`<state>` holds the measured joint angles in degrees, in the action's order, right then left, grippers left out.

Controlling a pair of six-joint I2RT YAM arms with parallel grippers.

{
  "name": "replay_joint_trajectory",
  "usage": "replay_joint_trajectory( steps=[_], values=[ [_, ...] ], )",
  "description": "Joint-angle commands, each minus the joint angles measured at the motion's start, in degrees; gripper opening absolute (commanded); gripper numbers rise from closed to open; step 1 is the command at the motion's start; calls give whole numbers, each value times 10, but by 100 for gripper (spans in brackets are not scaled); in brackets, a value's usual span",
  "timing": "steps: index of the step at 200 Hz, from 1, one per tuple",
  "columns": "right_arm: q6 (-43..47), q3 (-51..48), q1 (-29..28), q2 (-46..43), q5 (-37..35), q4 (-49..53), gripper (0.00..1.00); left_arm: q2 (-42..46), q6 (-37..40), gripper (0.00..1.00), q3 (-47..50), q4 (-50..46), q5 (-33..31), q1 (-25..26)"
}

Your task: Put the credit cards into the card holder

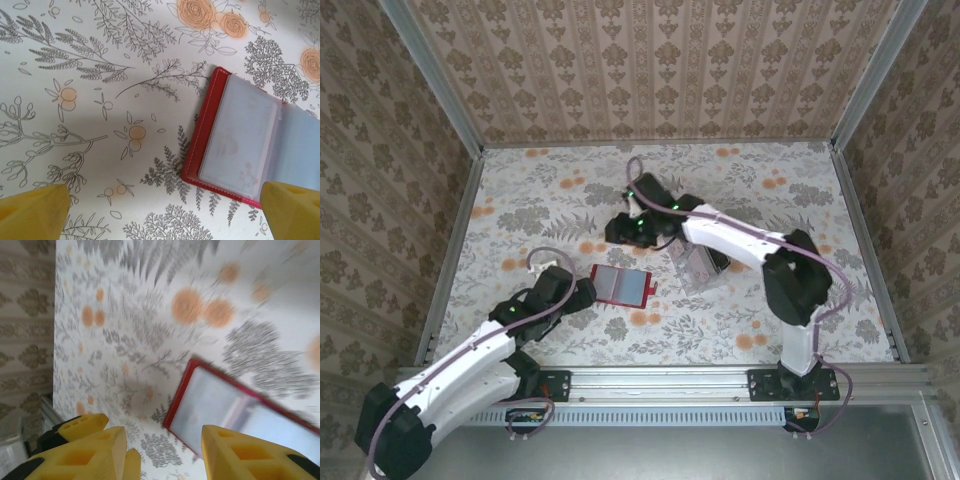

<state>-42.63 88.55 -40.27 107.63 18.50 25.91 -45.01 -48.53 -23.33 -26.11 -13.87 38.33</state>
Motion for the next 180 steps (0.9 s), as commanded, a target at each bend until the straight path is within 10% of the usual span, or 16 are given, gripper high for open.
replay_joint_trajectory(
  steps=[1, 89, 180],
  values=[
    [79, 10, 29, -17, -85, 130, 45, -32, 48, 100, -44, 31, 36, -26],
    [209, 128, 54, 85, -309, 311, 37, -192, 110, 100, -128, 56, 92, -101],
    [223, 139, 50, 145, -327, 315, 35, -226, 114, 100, -121, 82, 108, -112]
  ],
)
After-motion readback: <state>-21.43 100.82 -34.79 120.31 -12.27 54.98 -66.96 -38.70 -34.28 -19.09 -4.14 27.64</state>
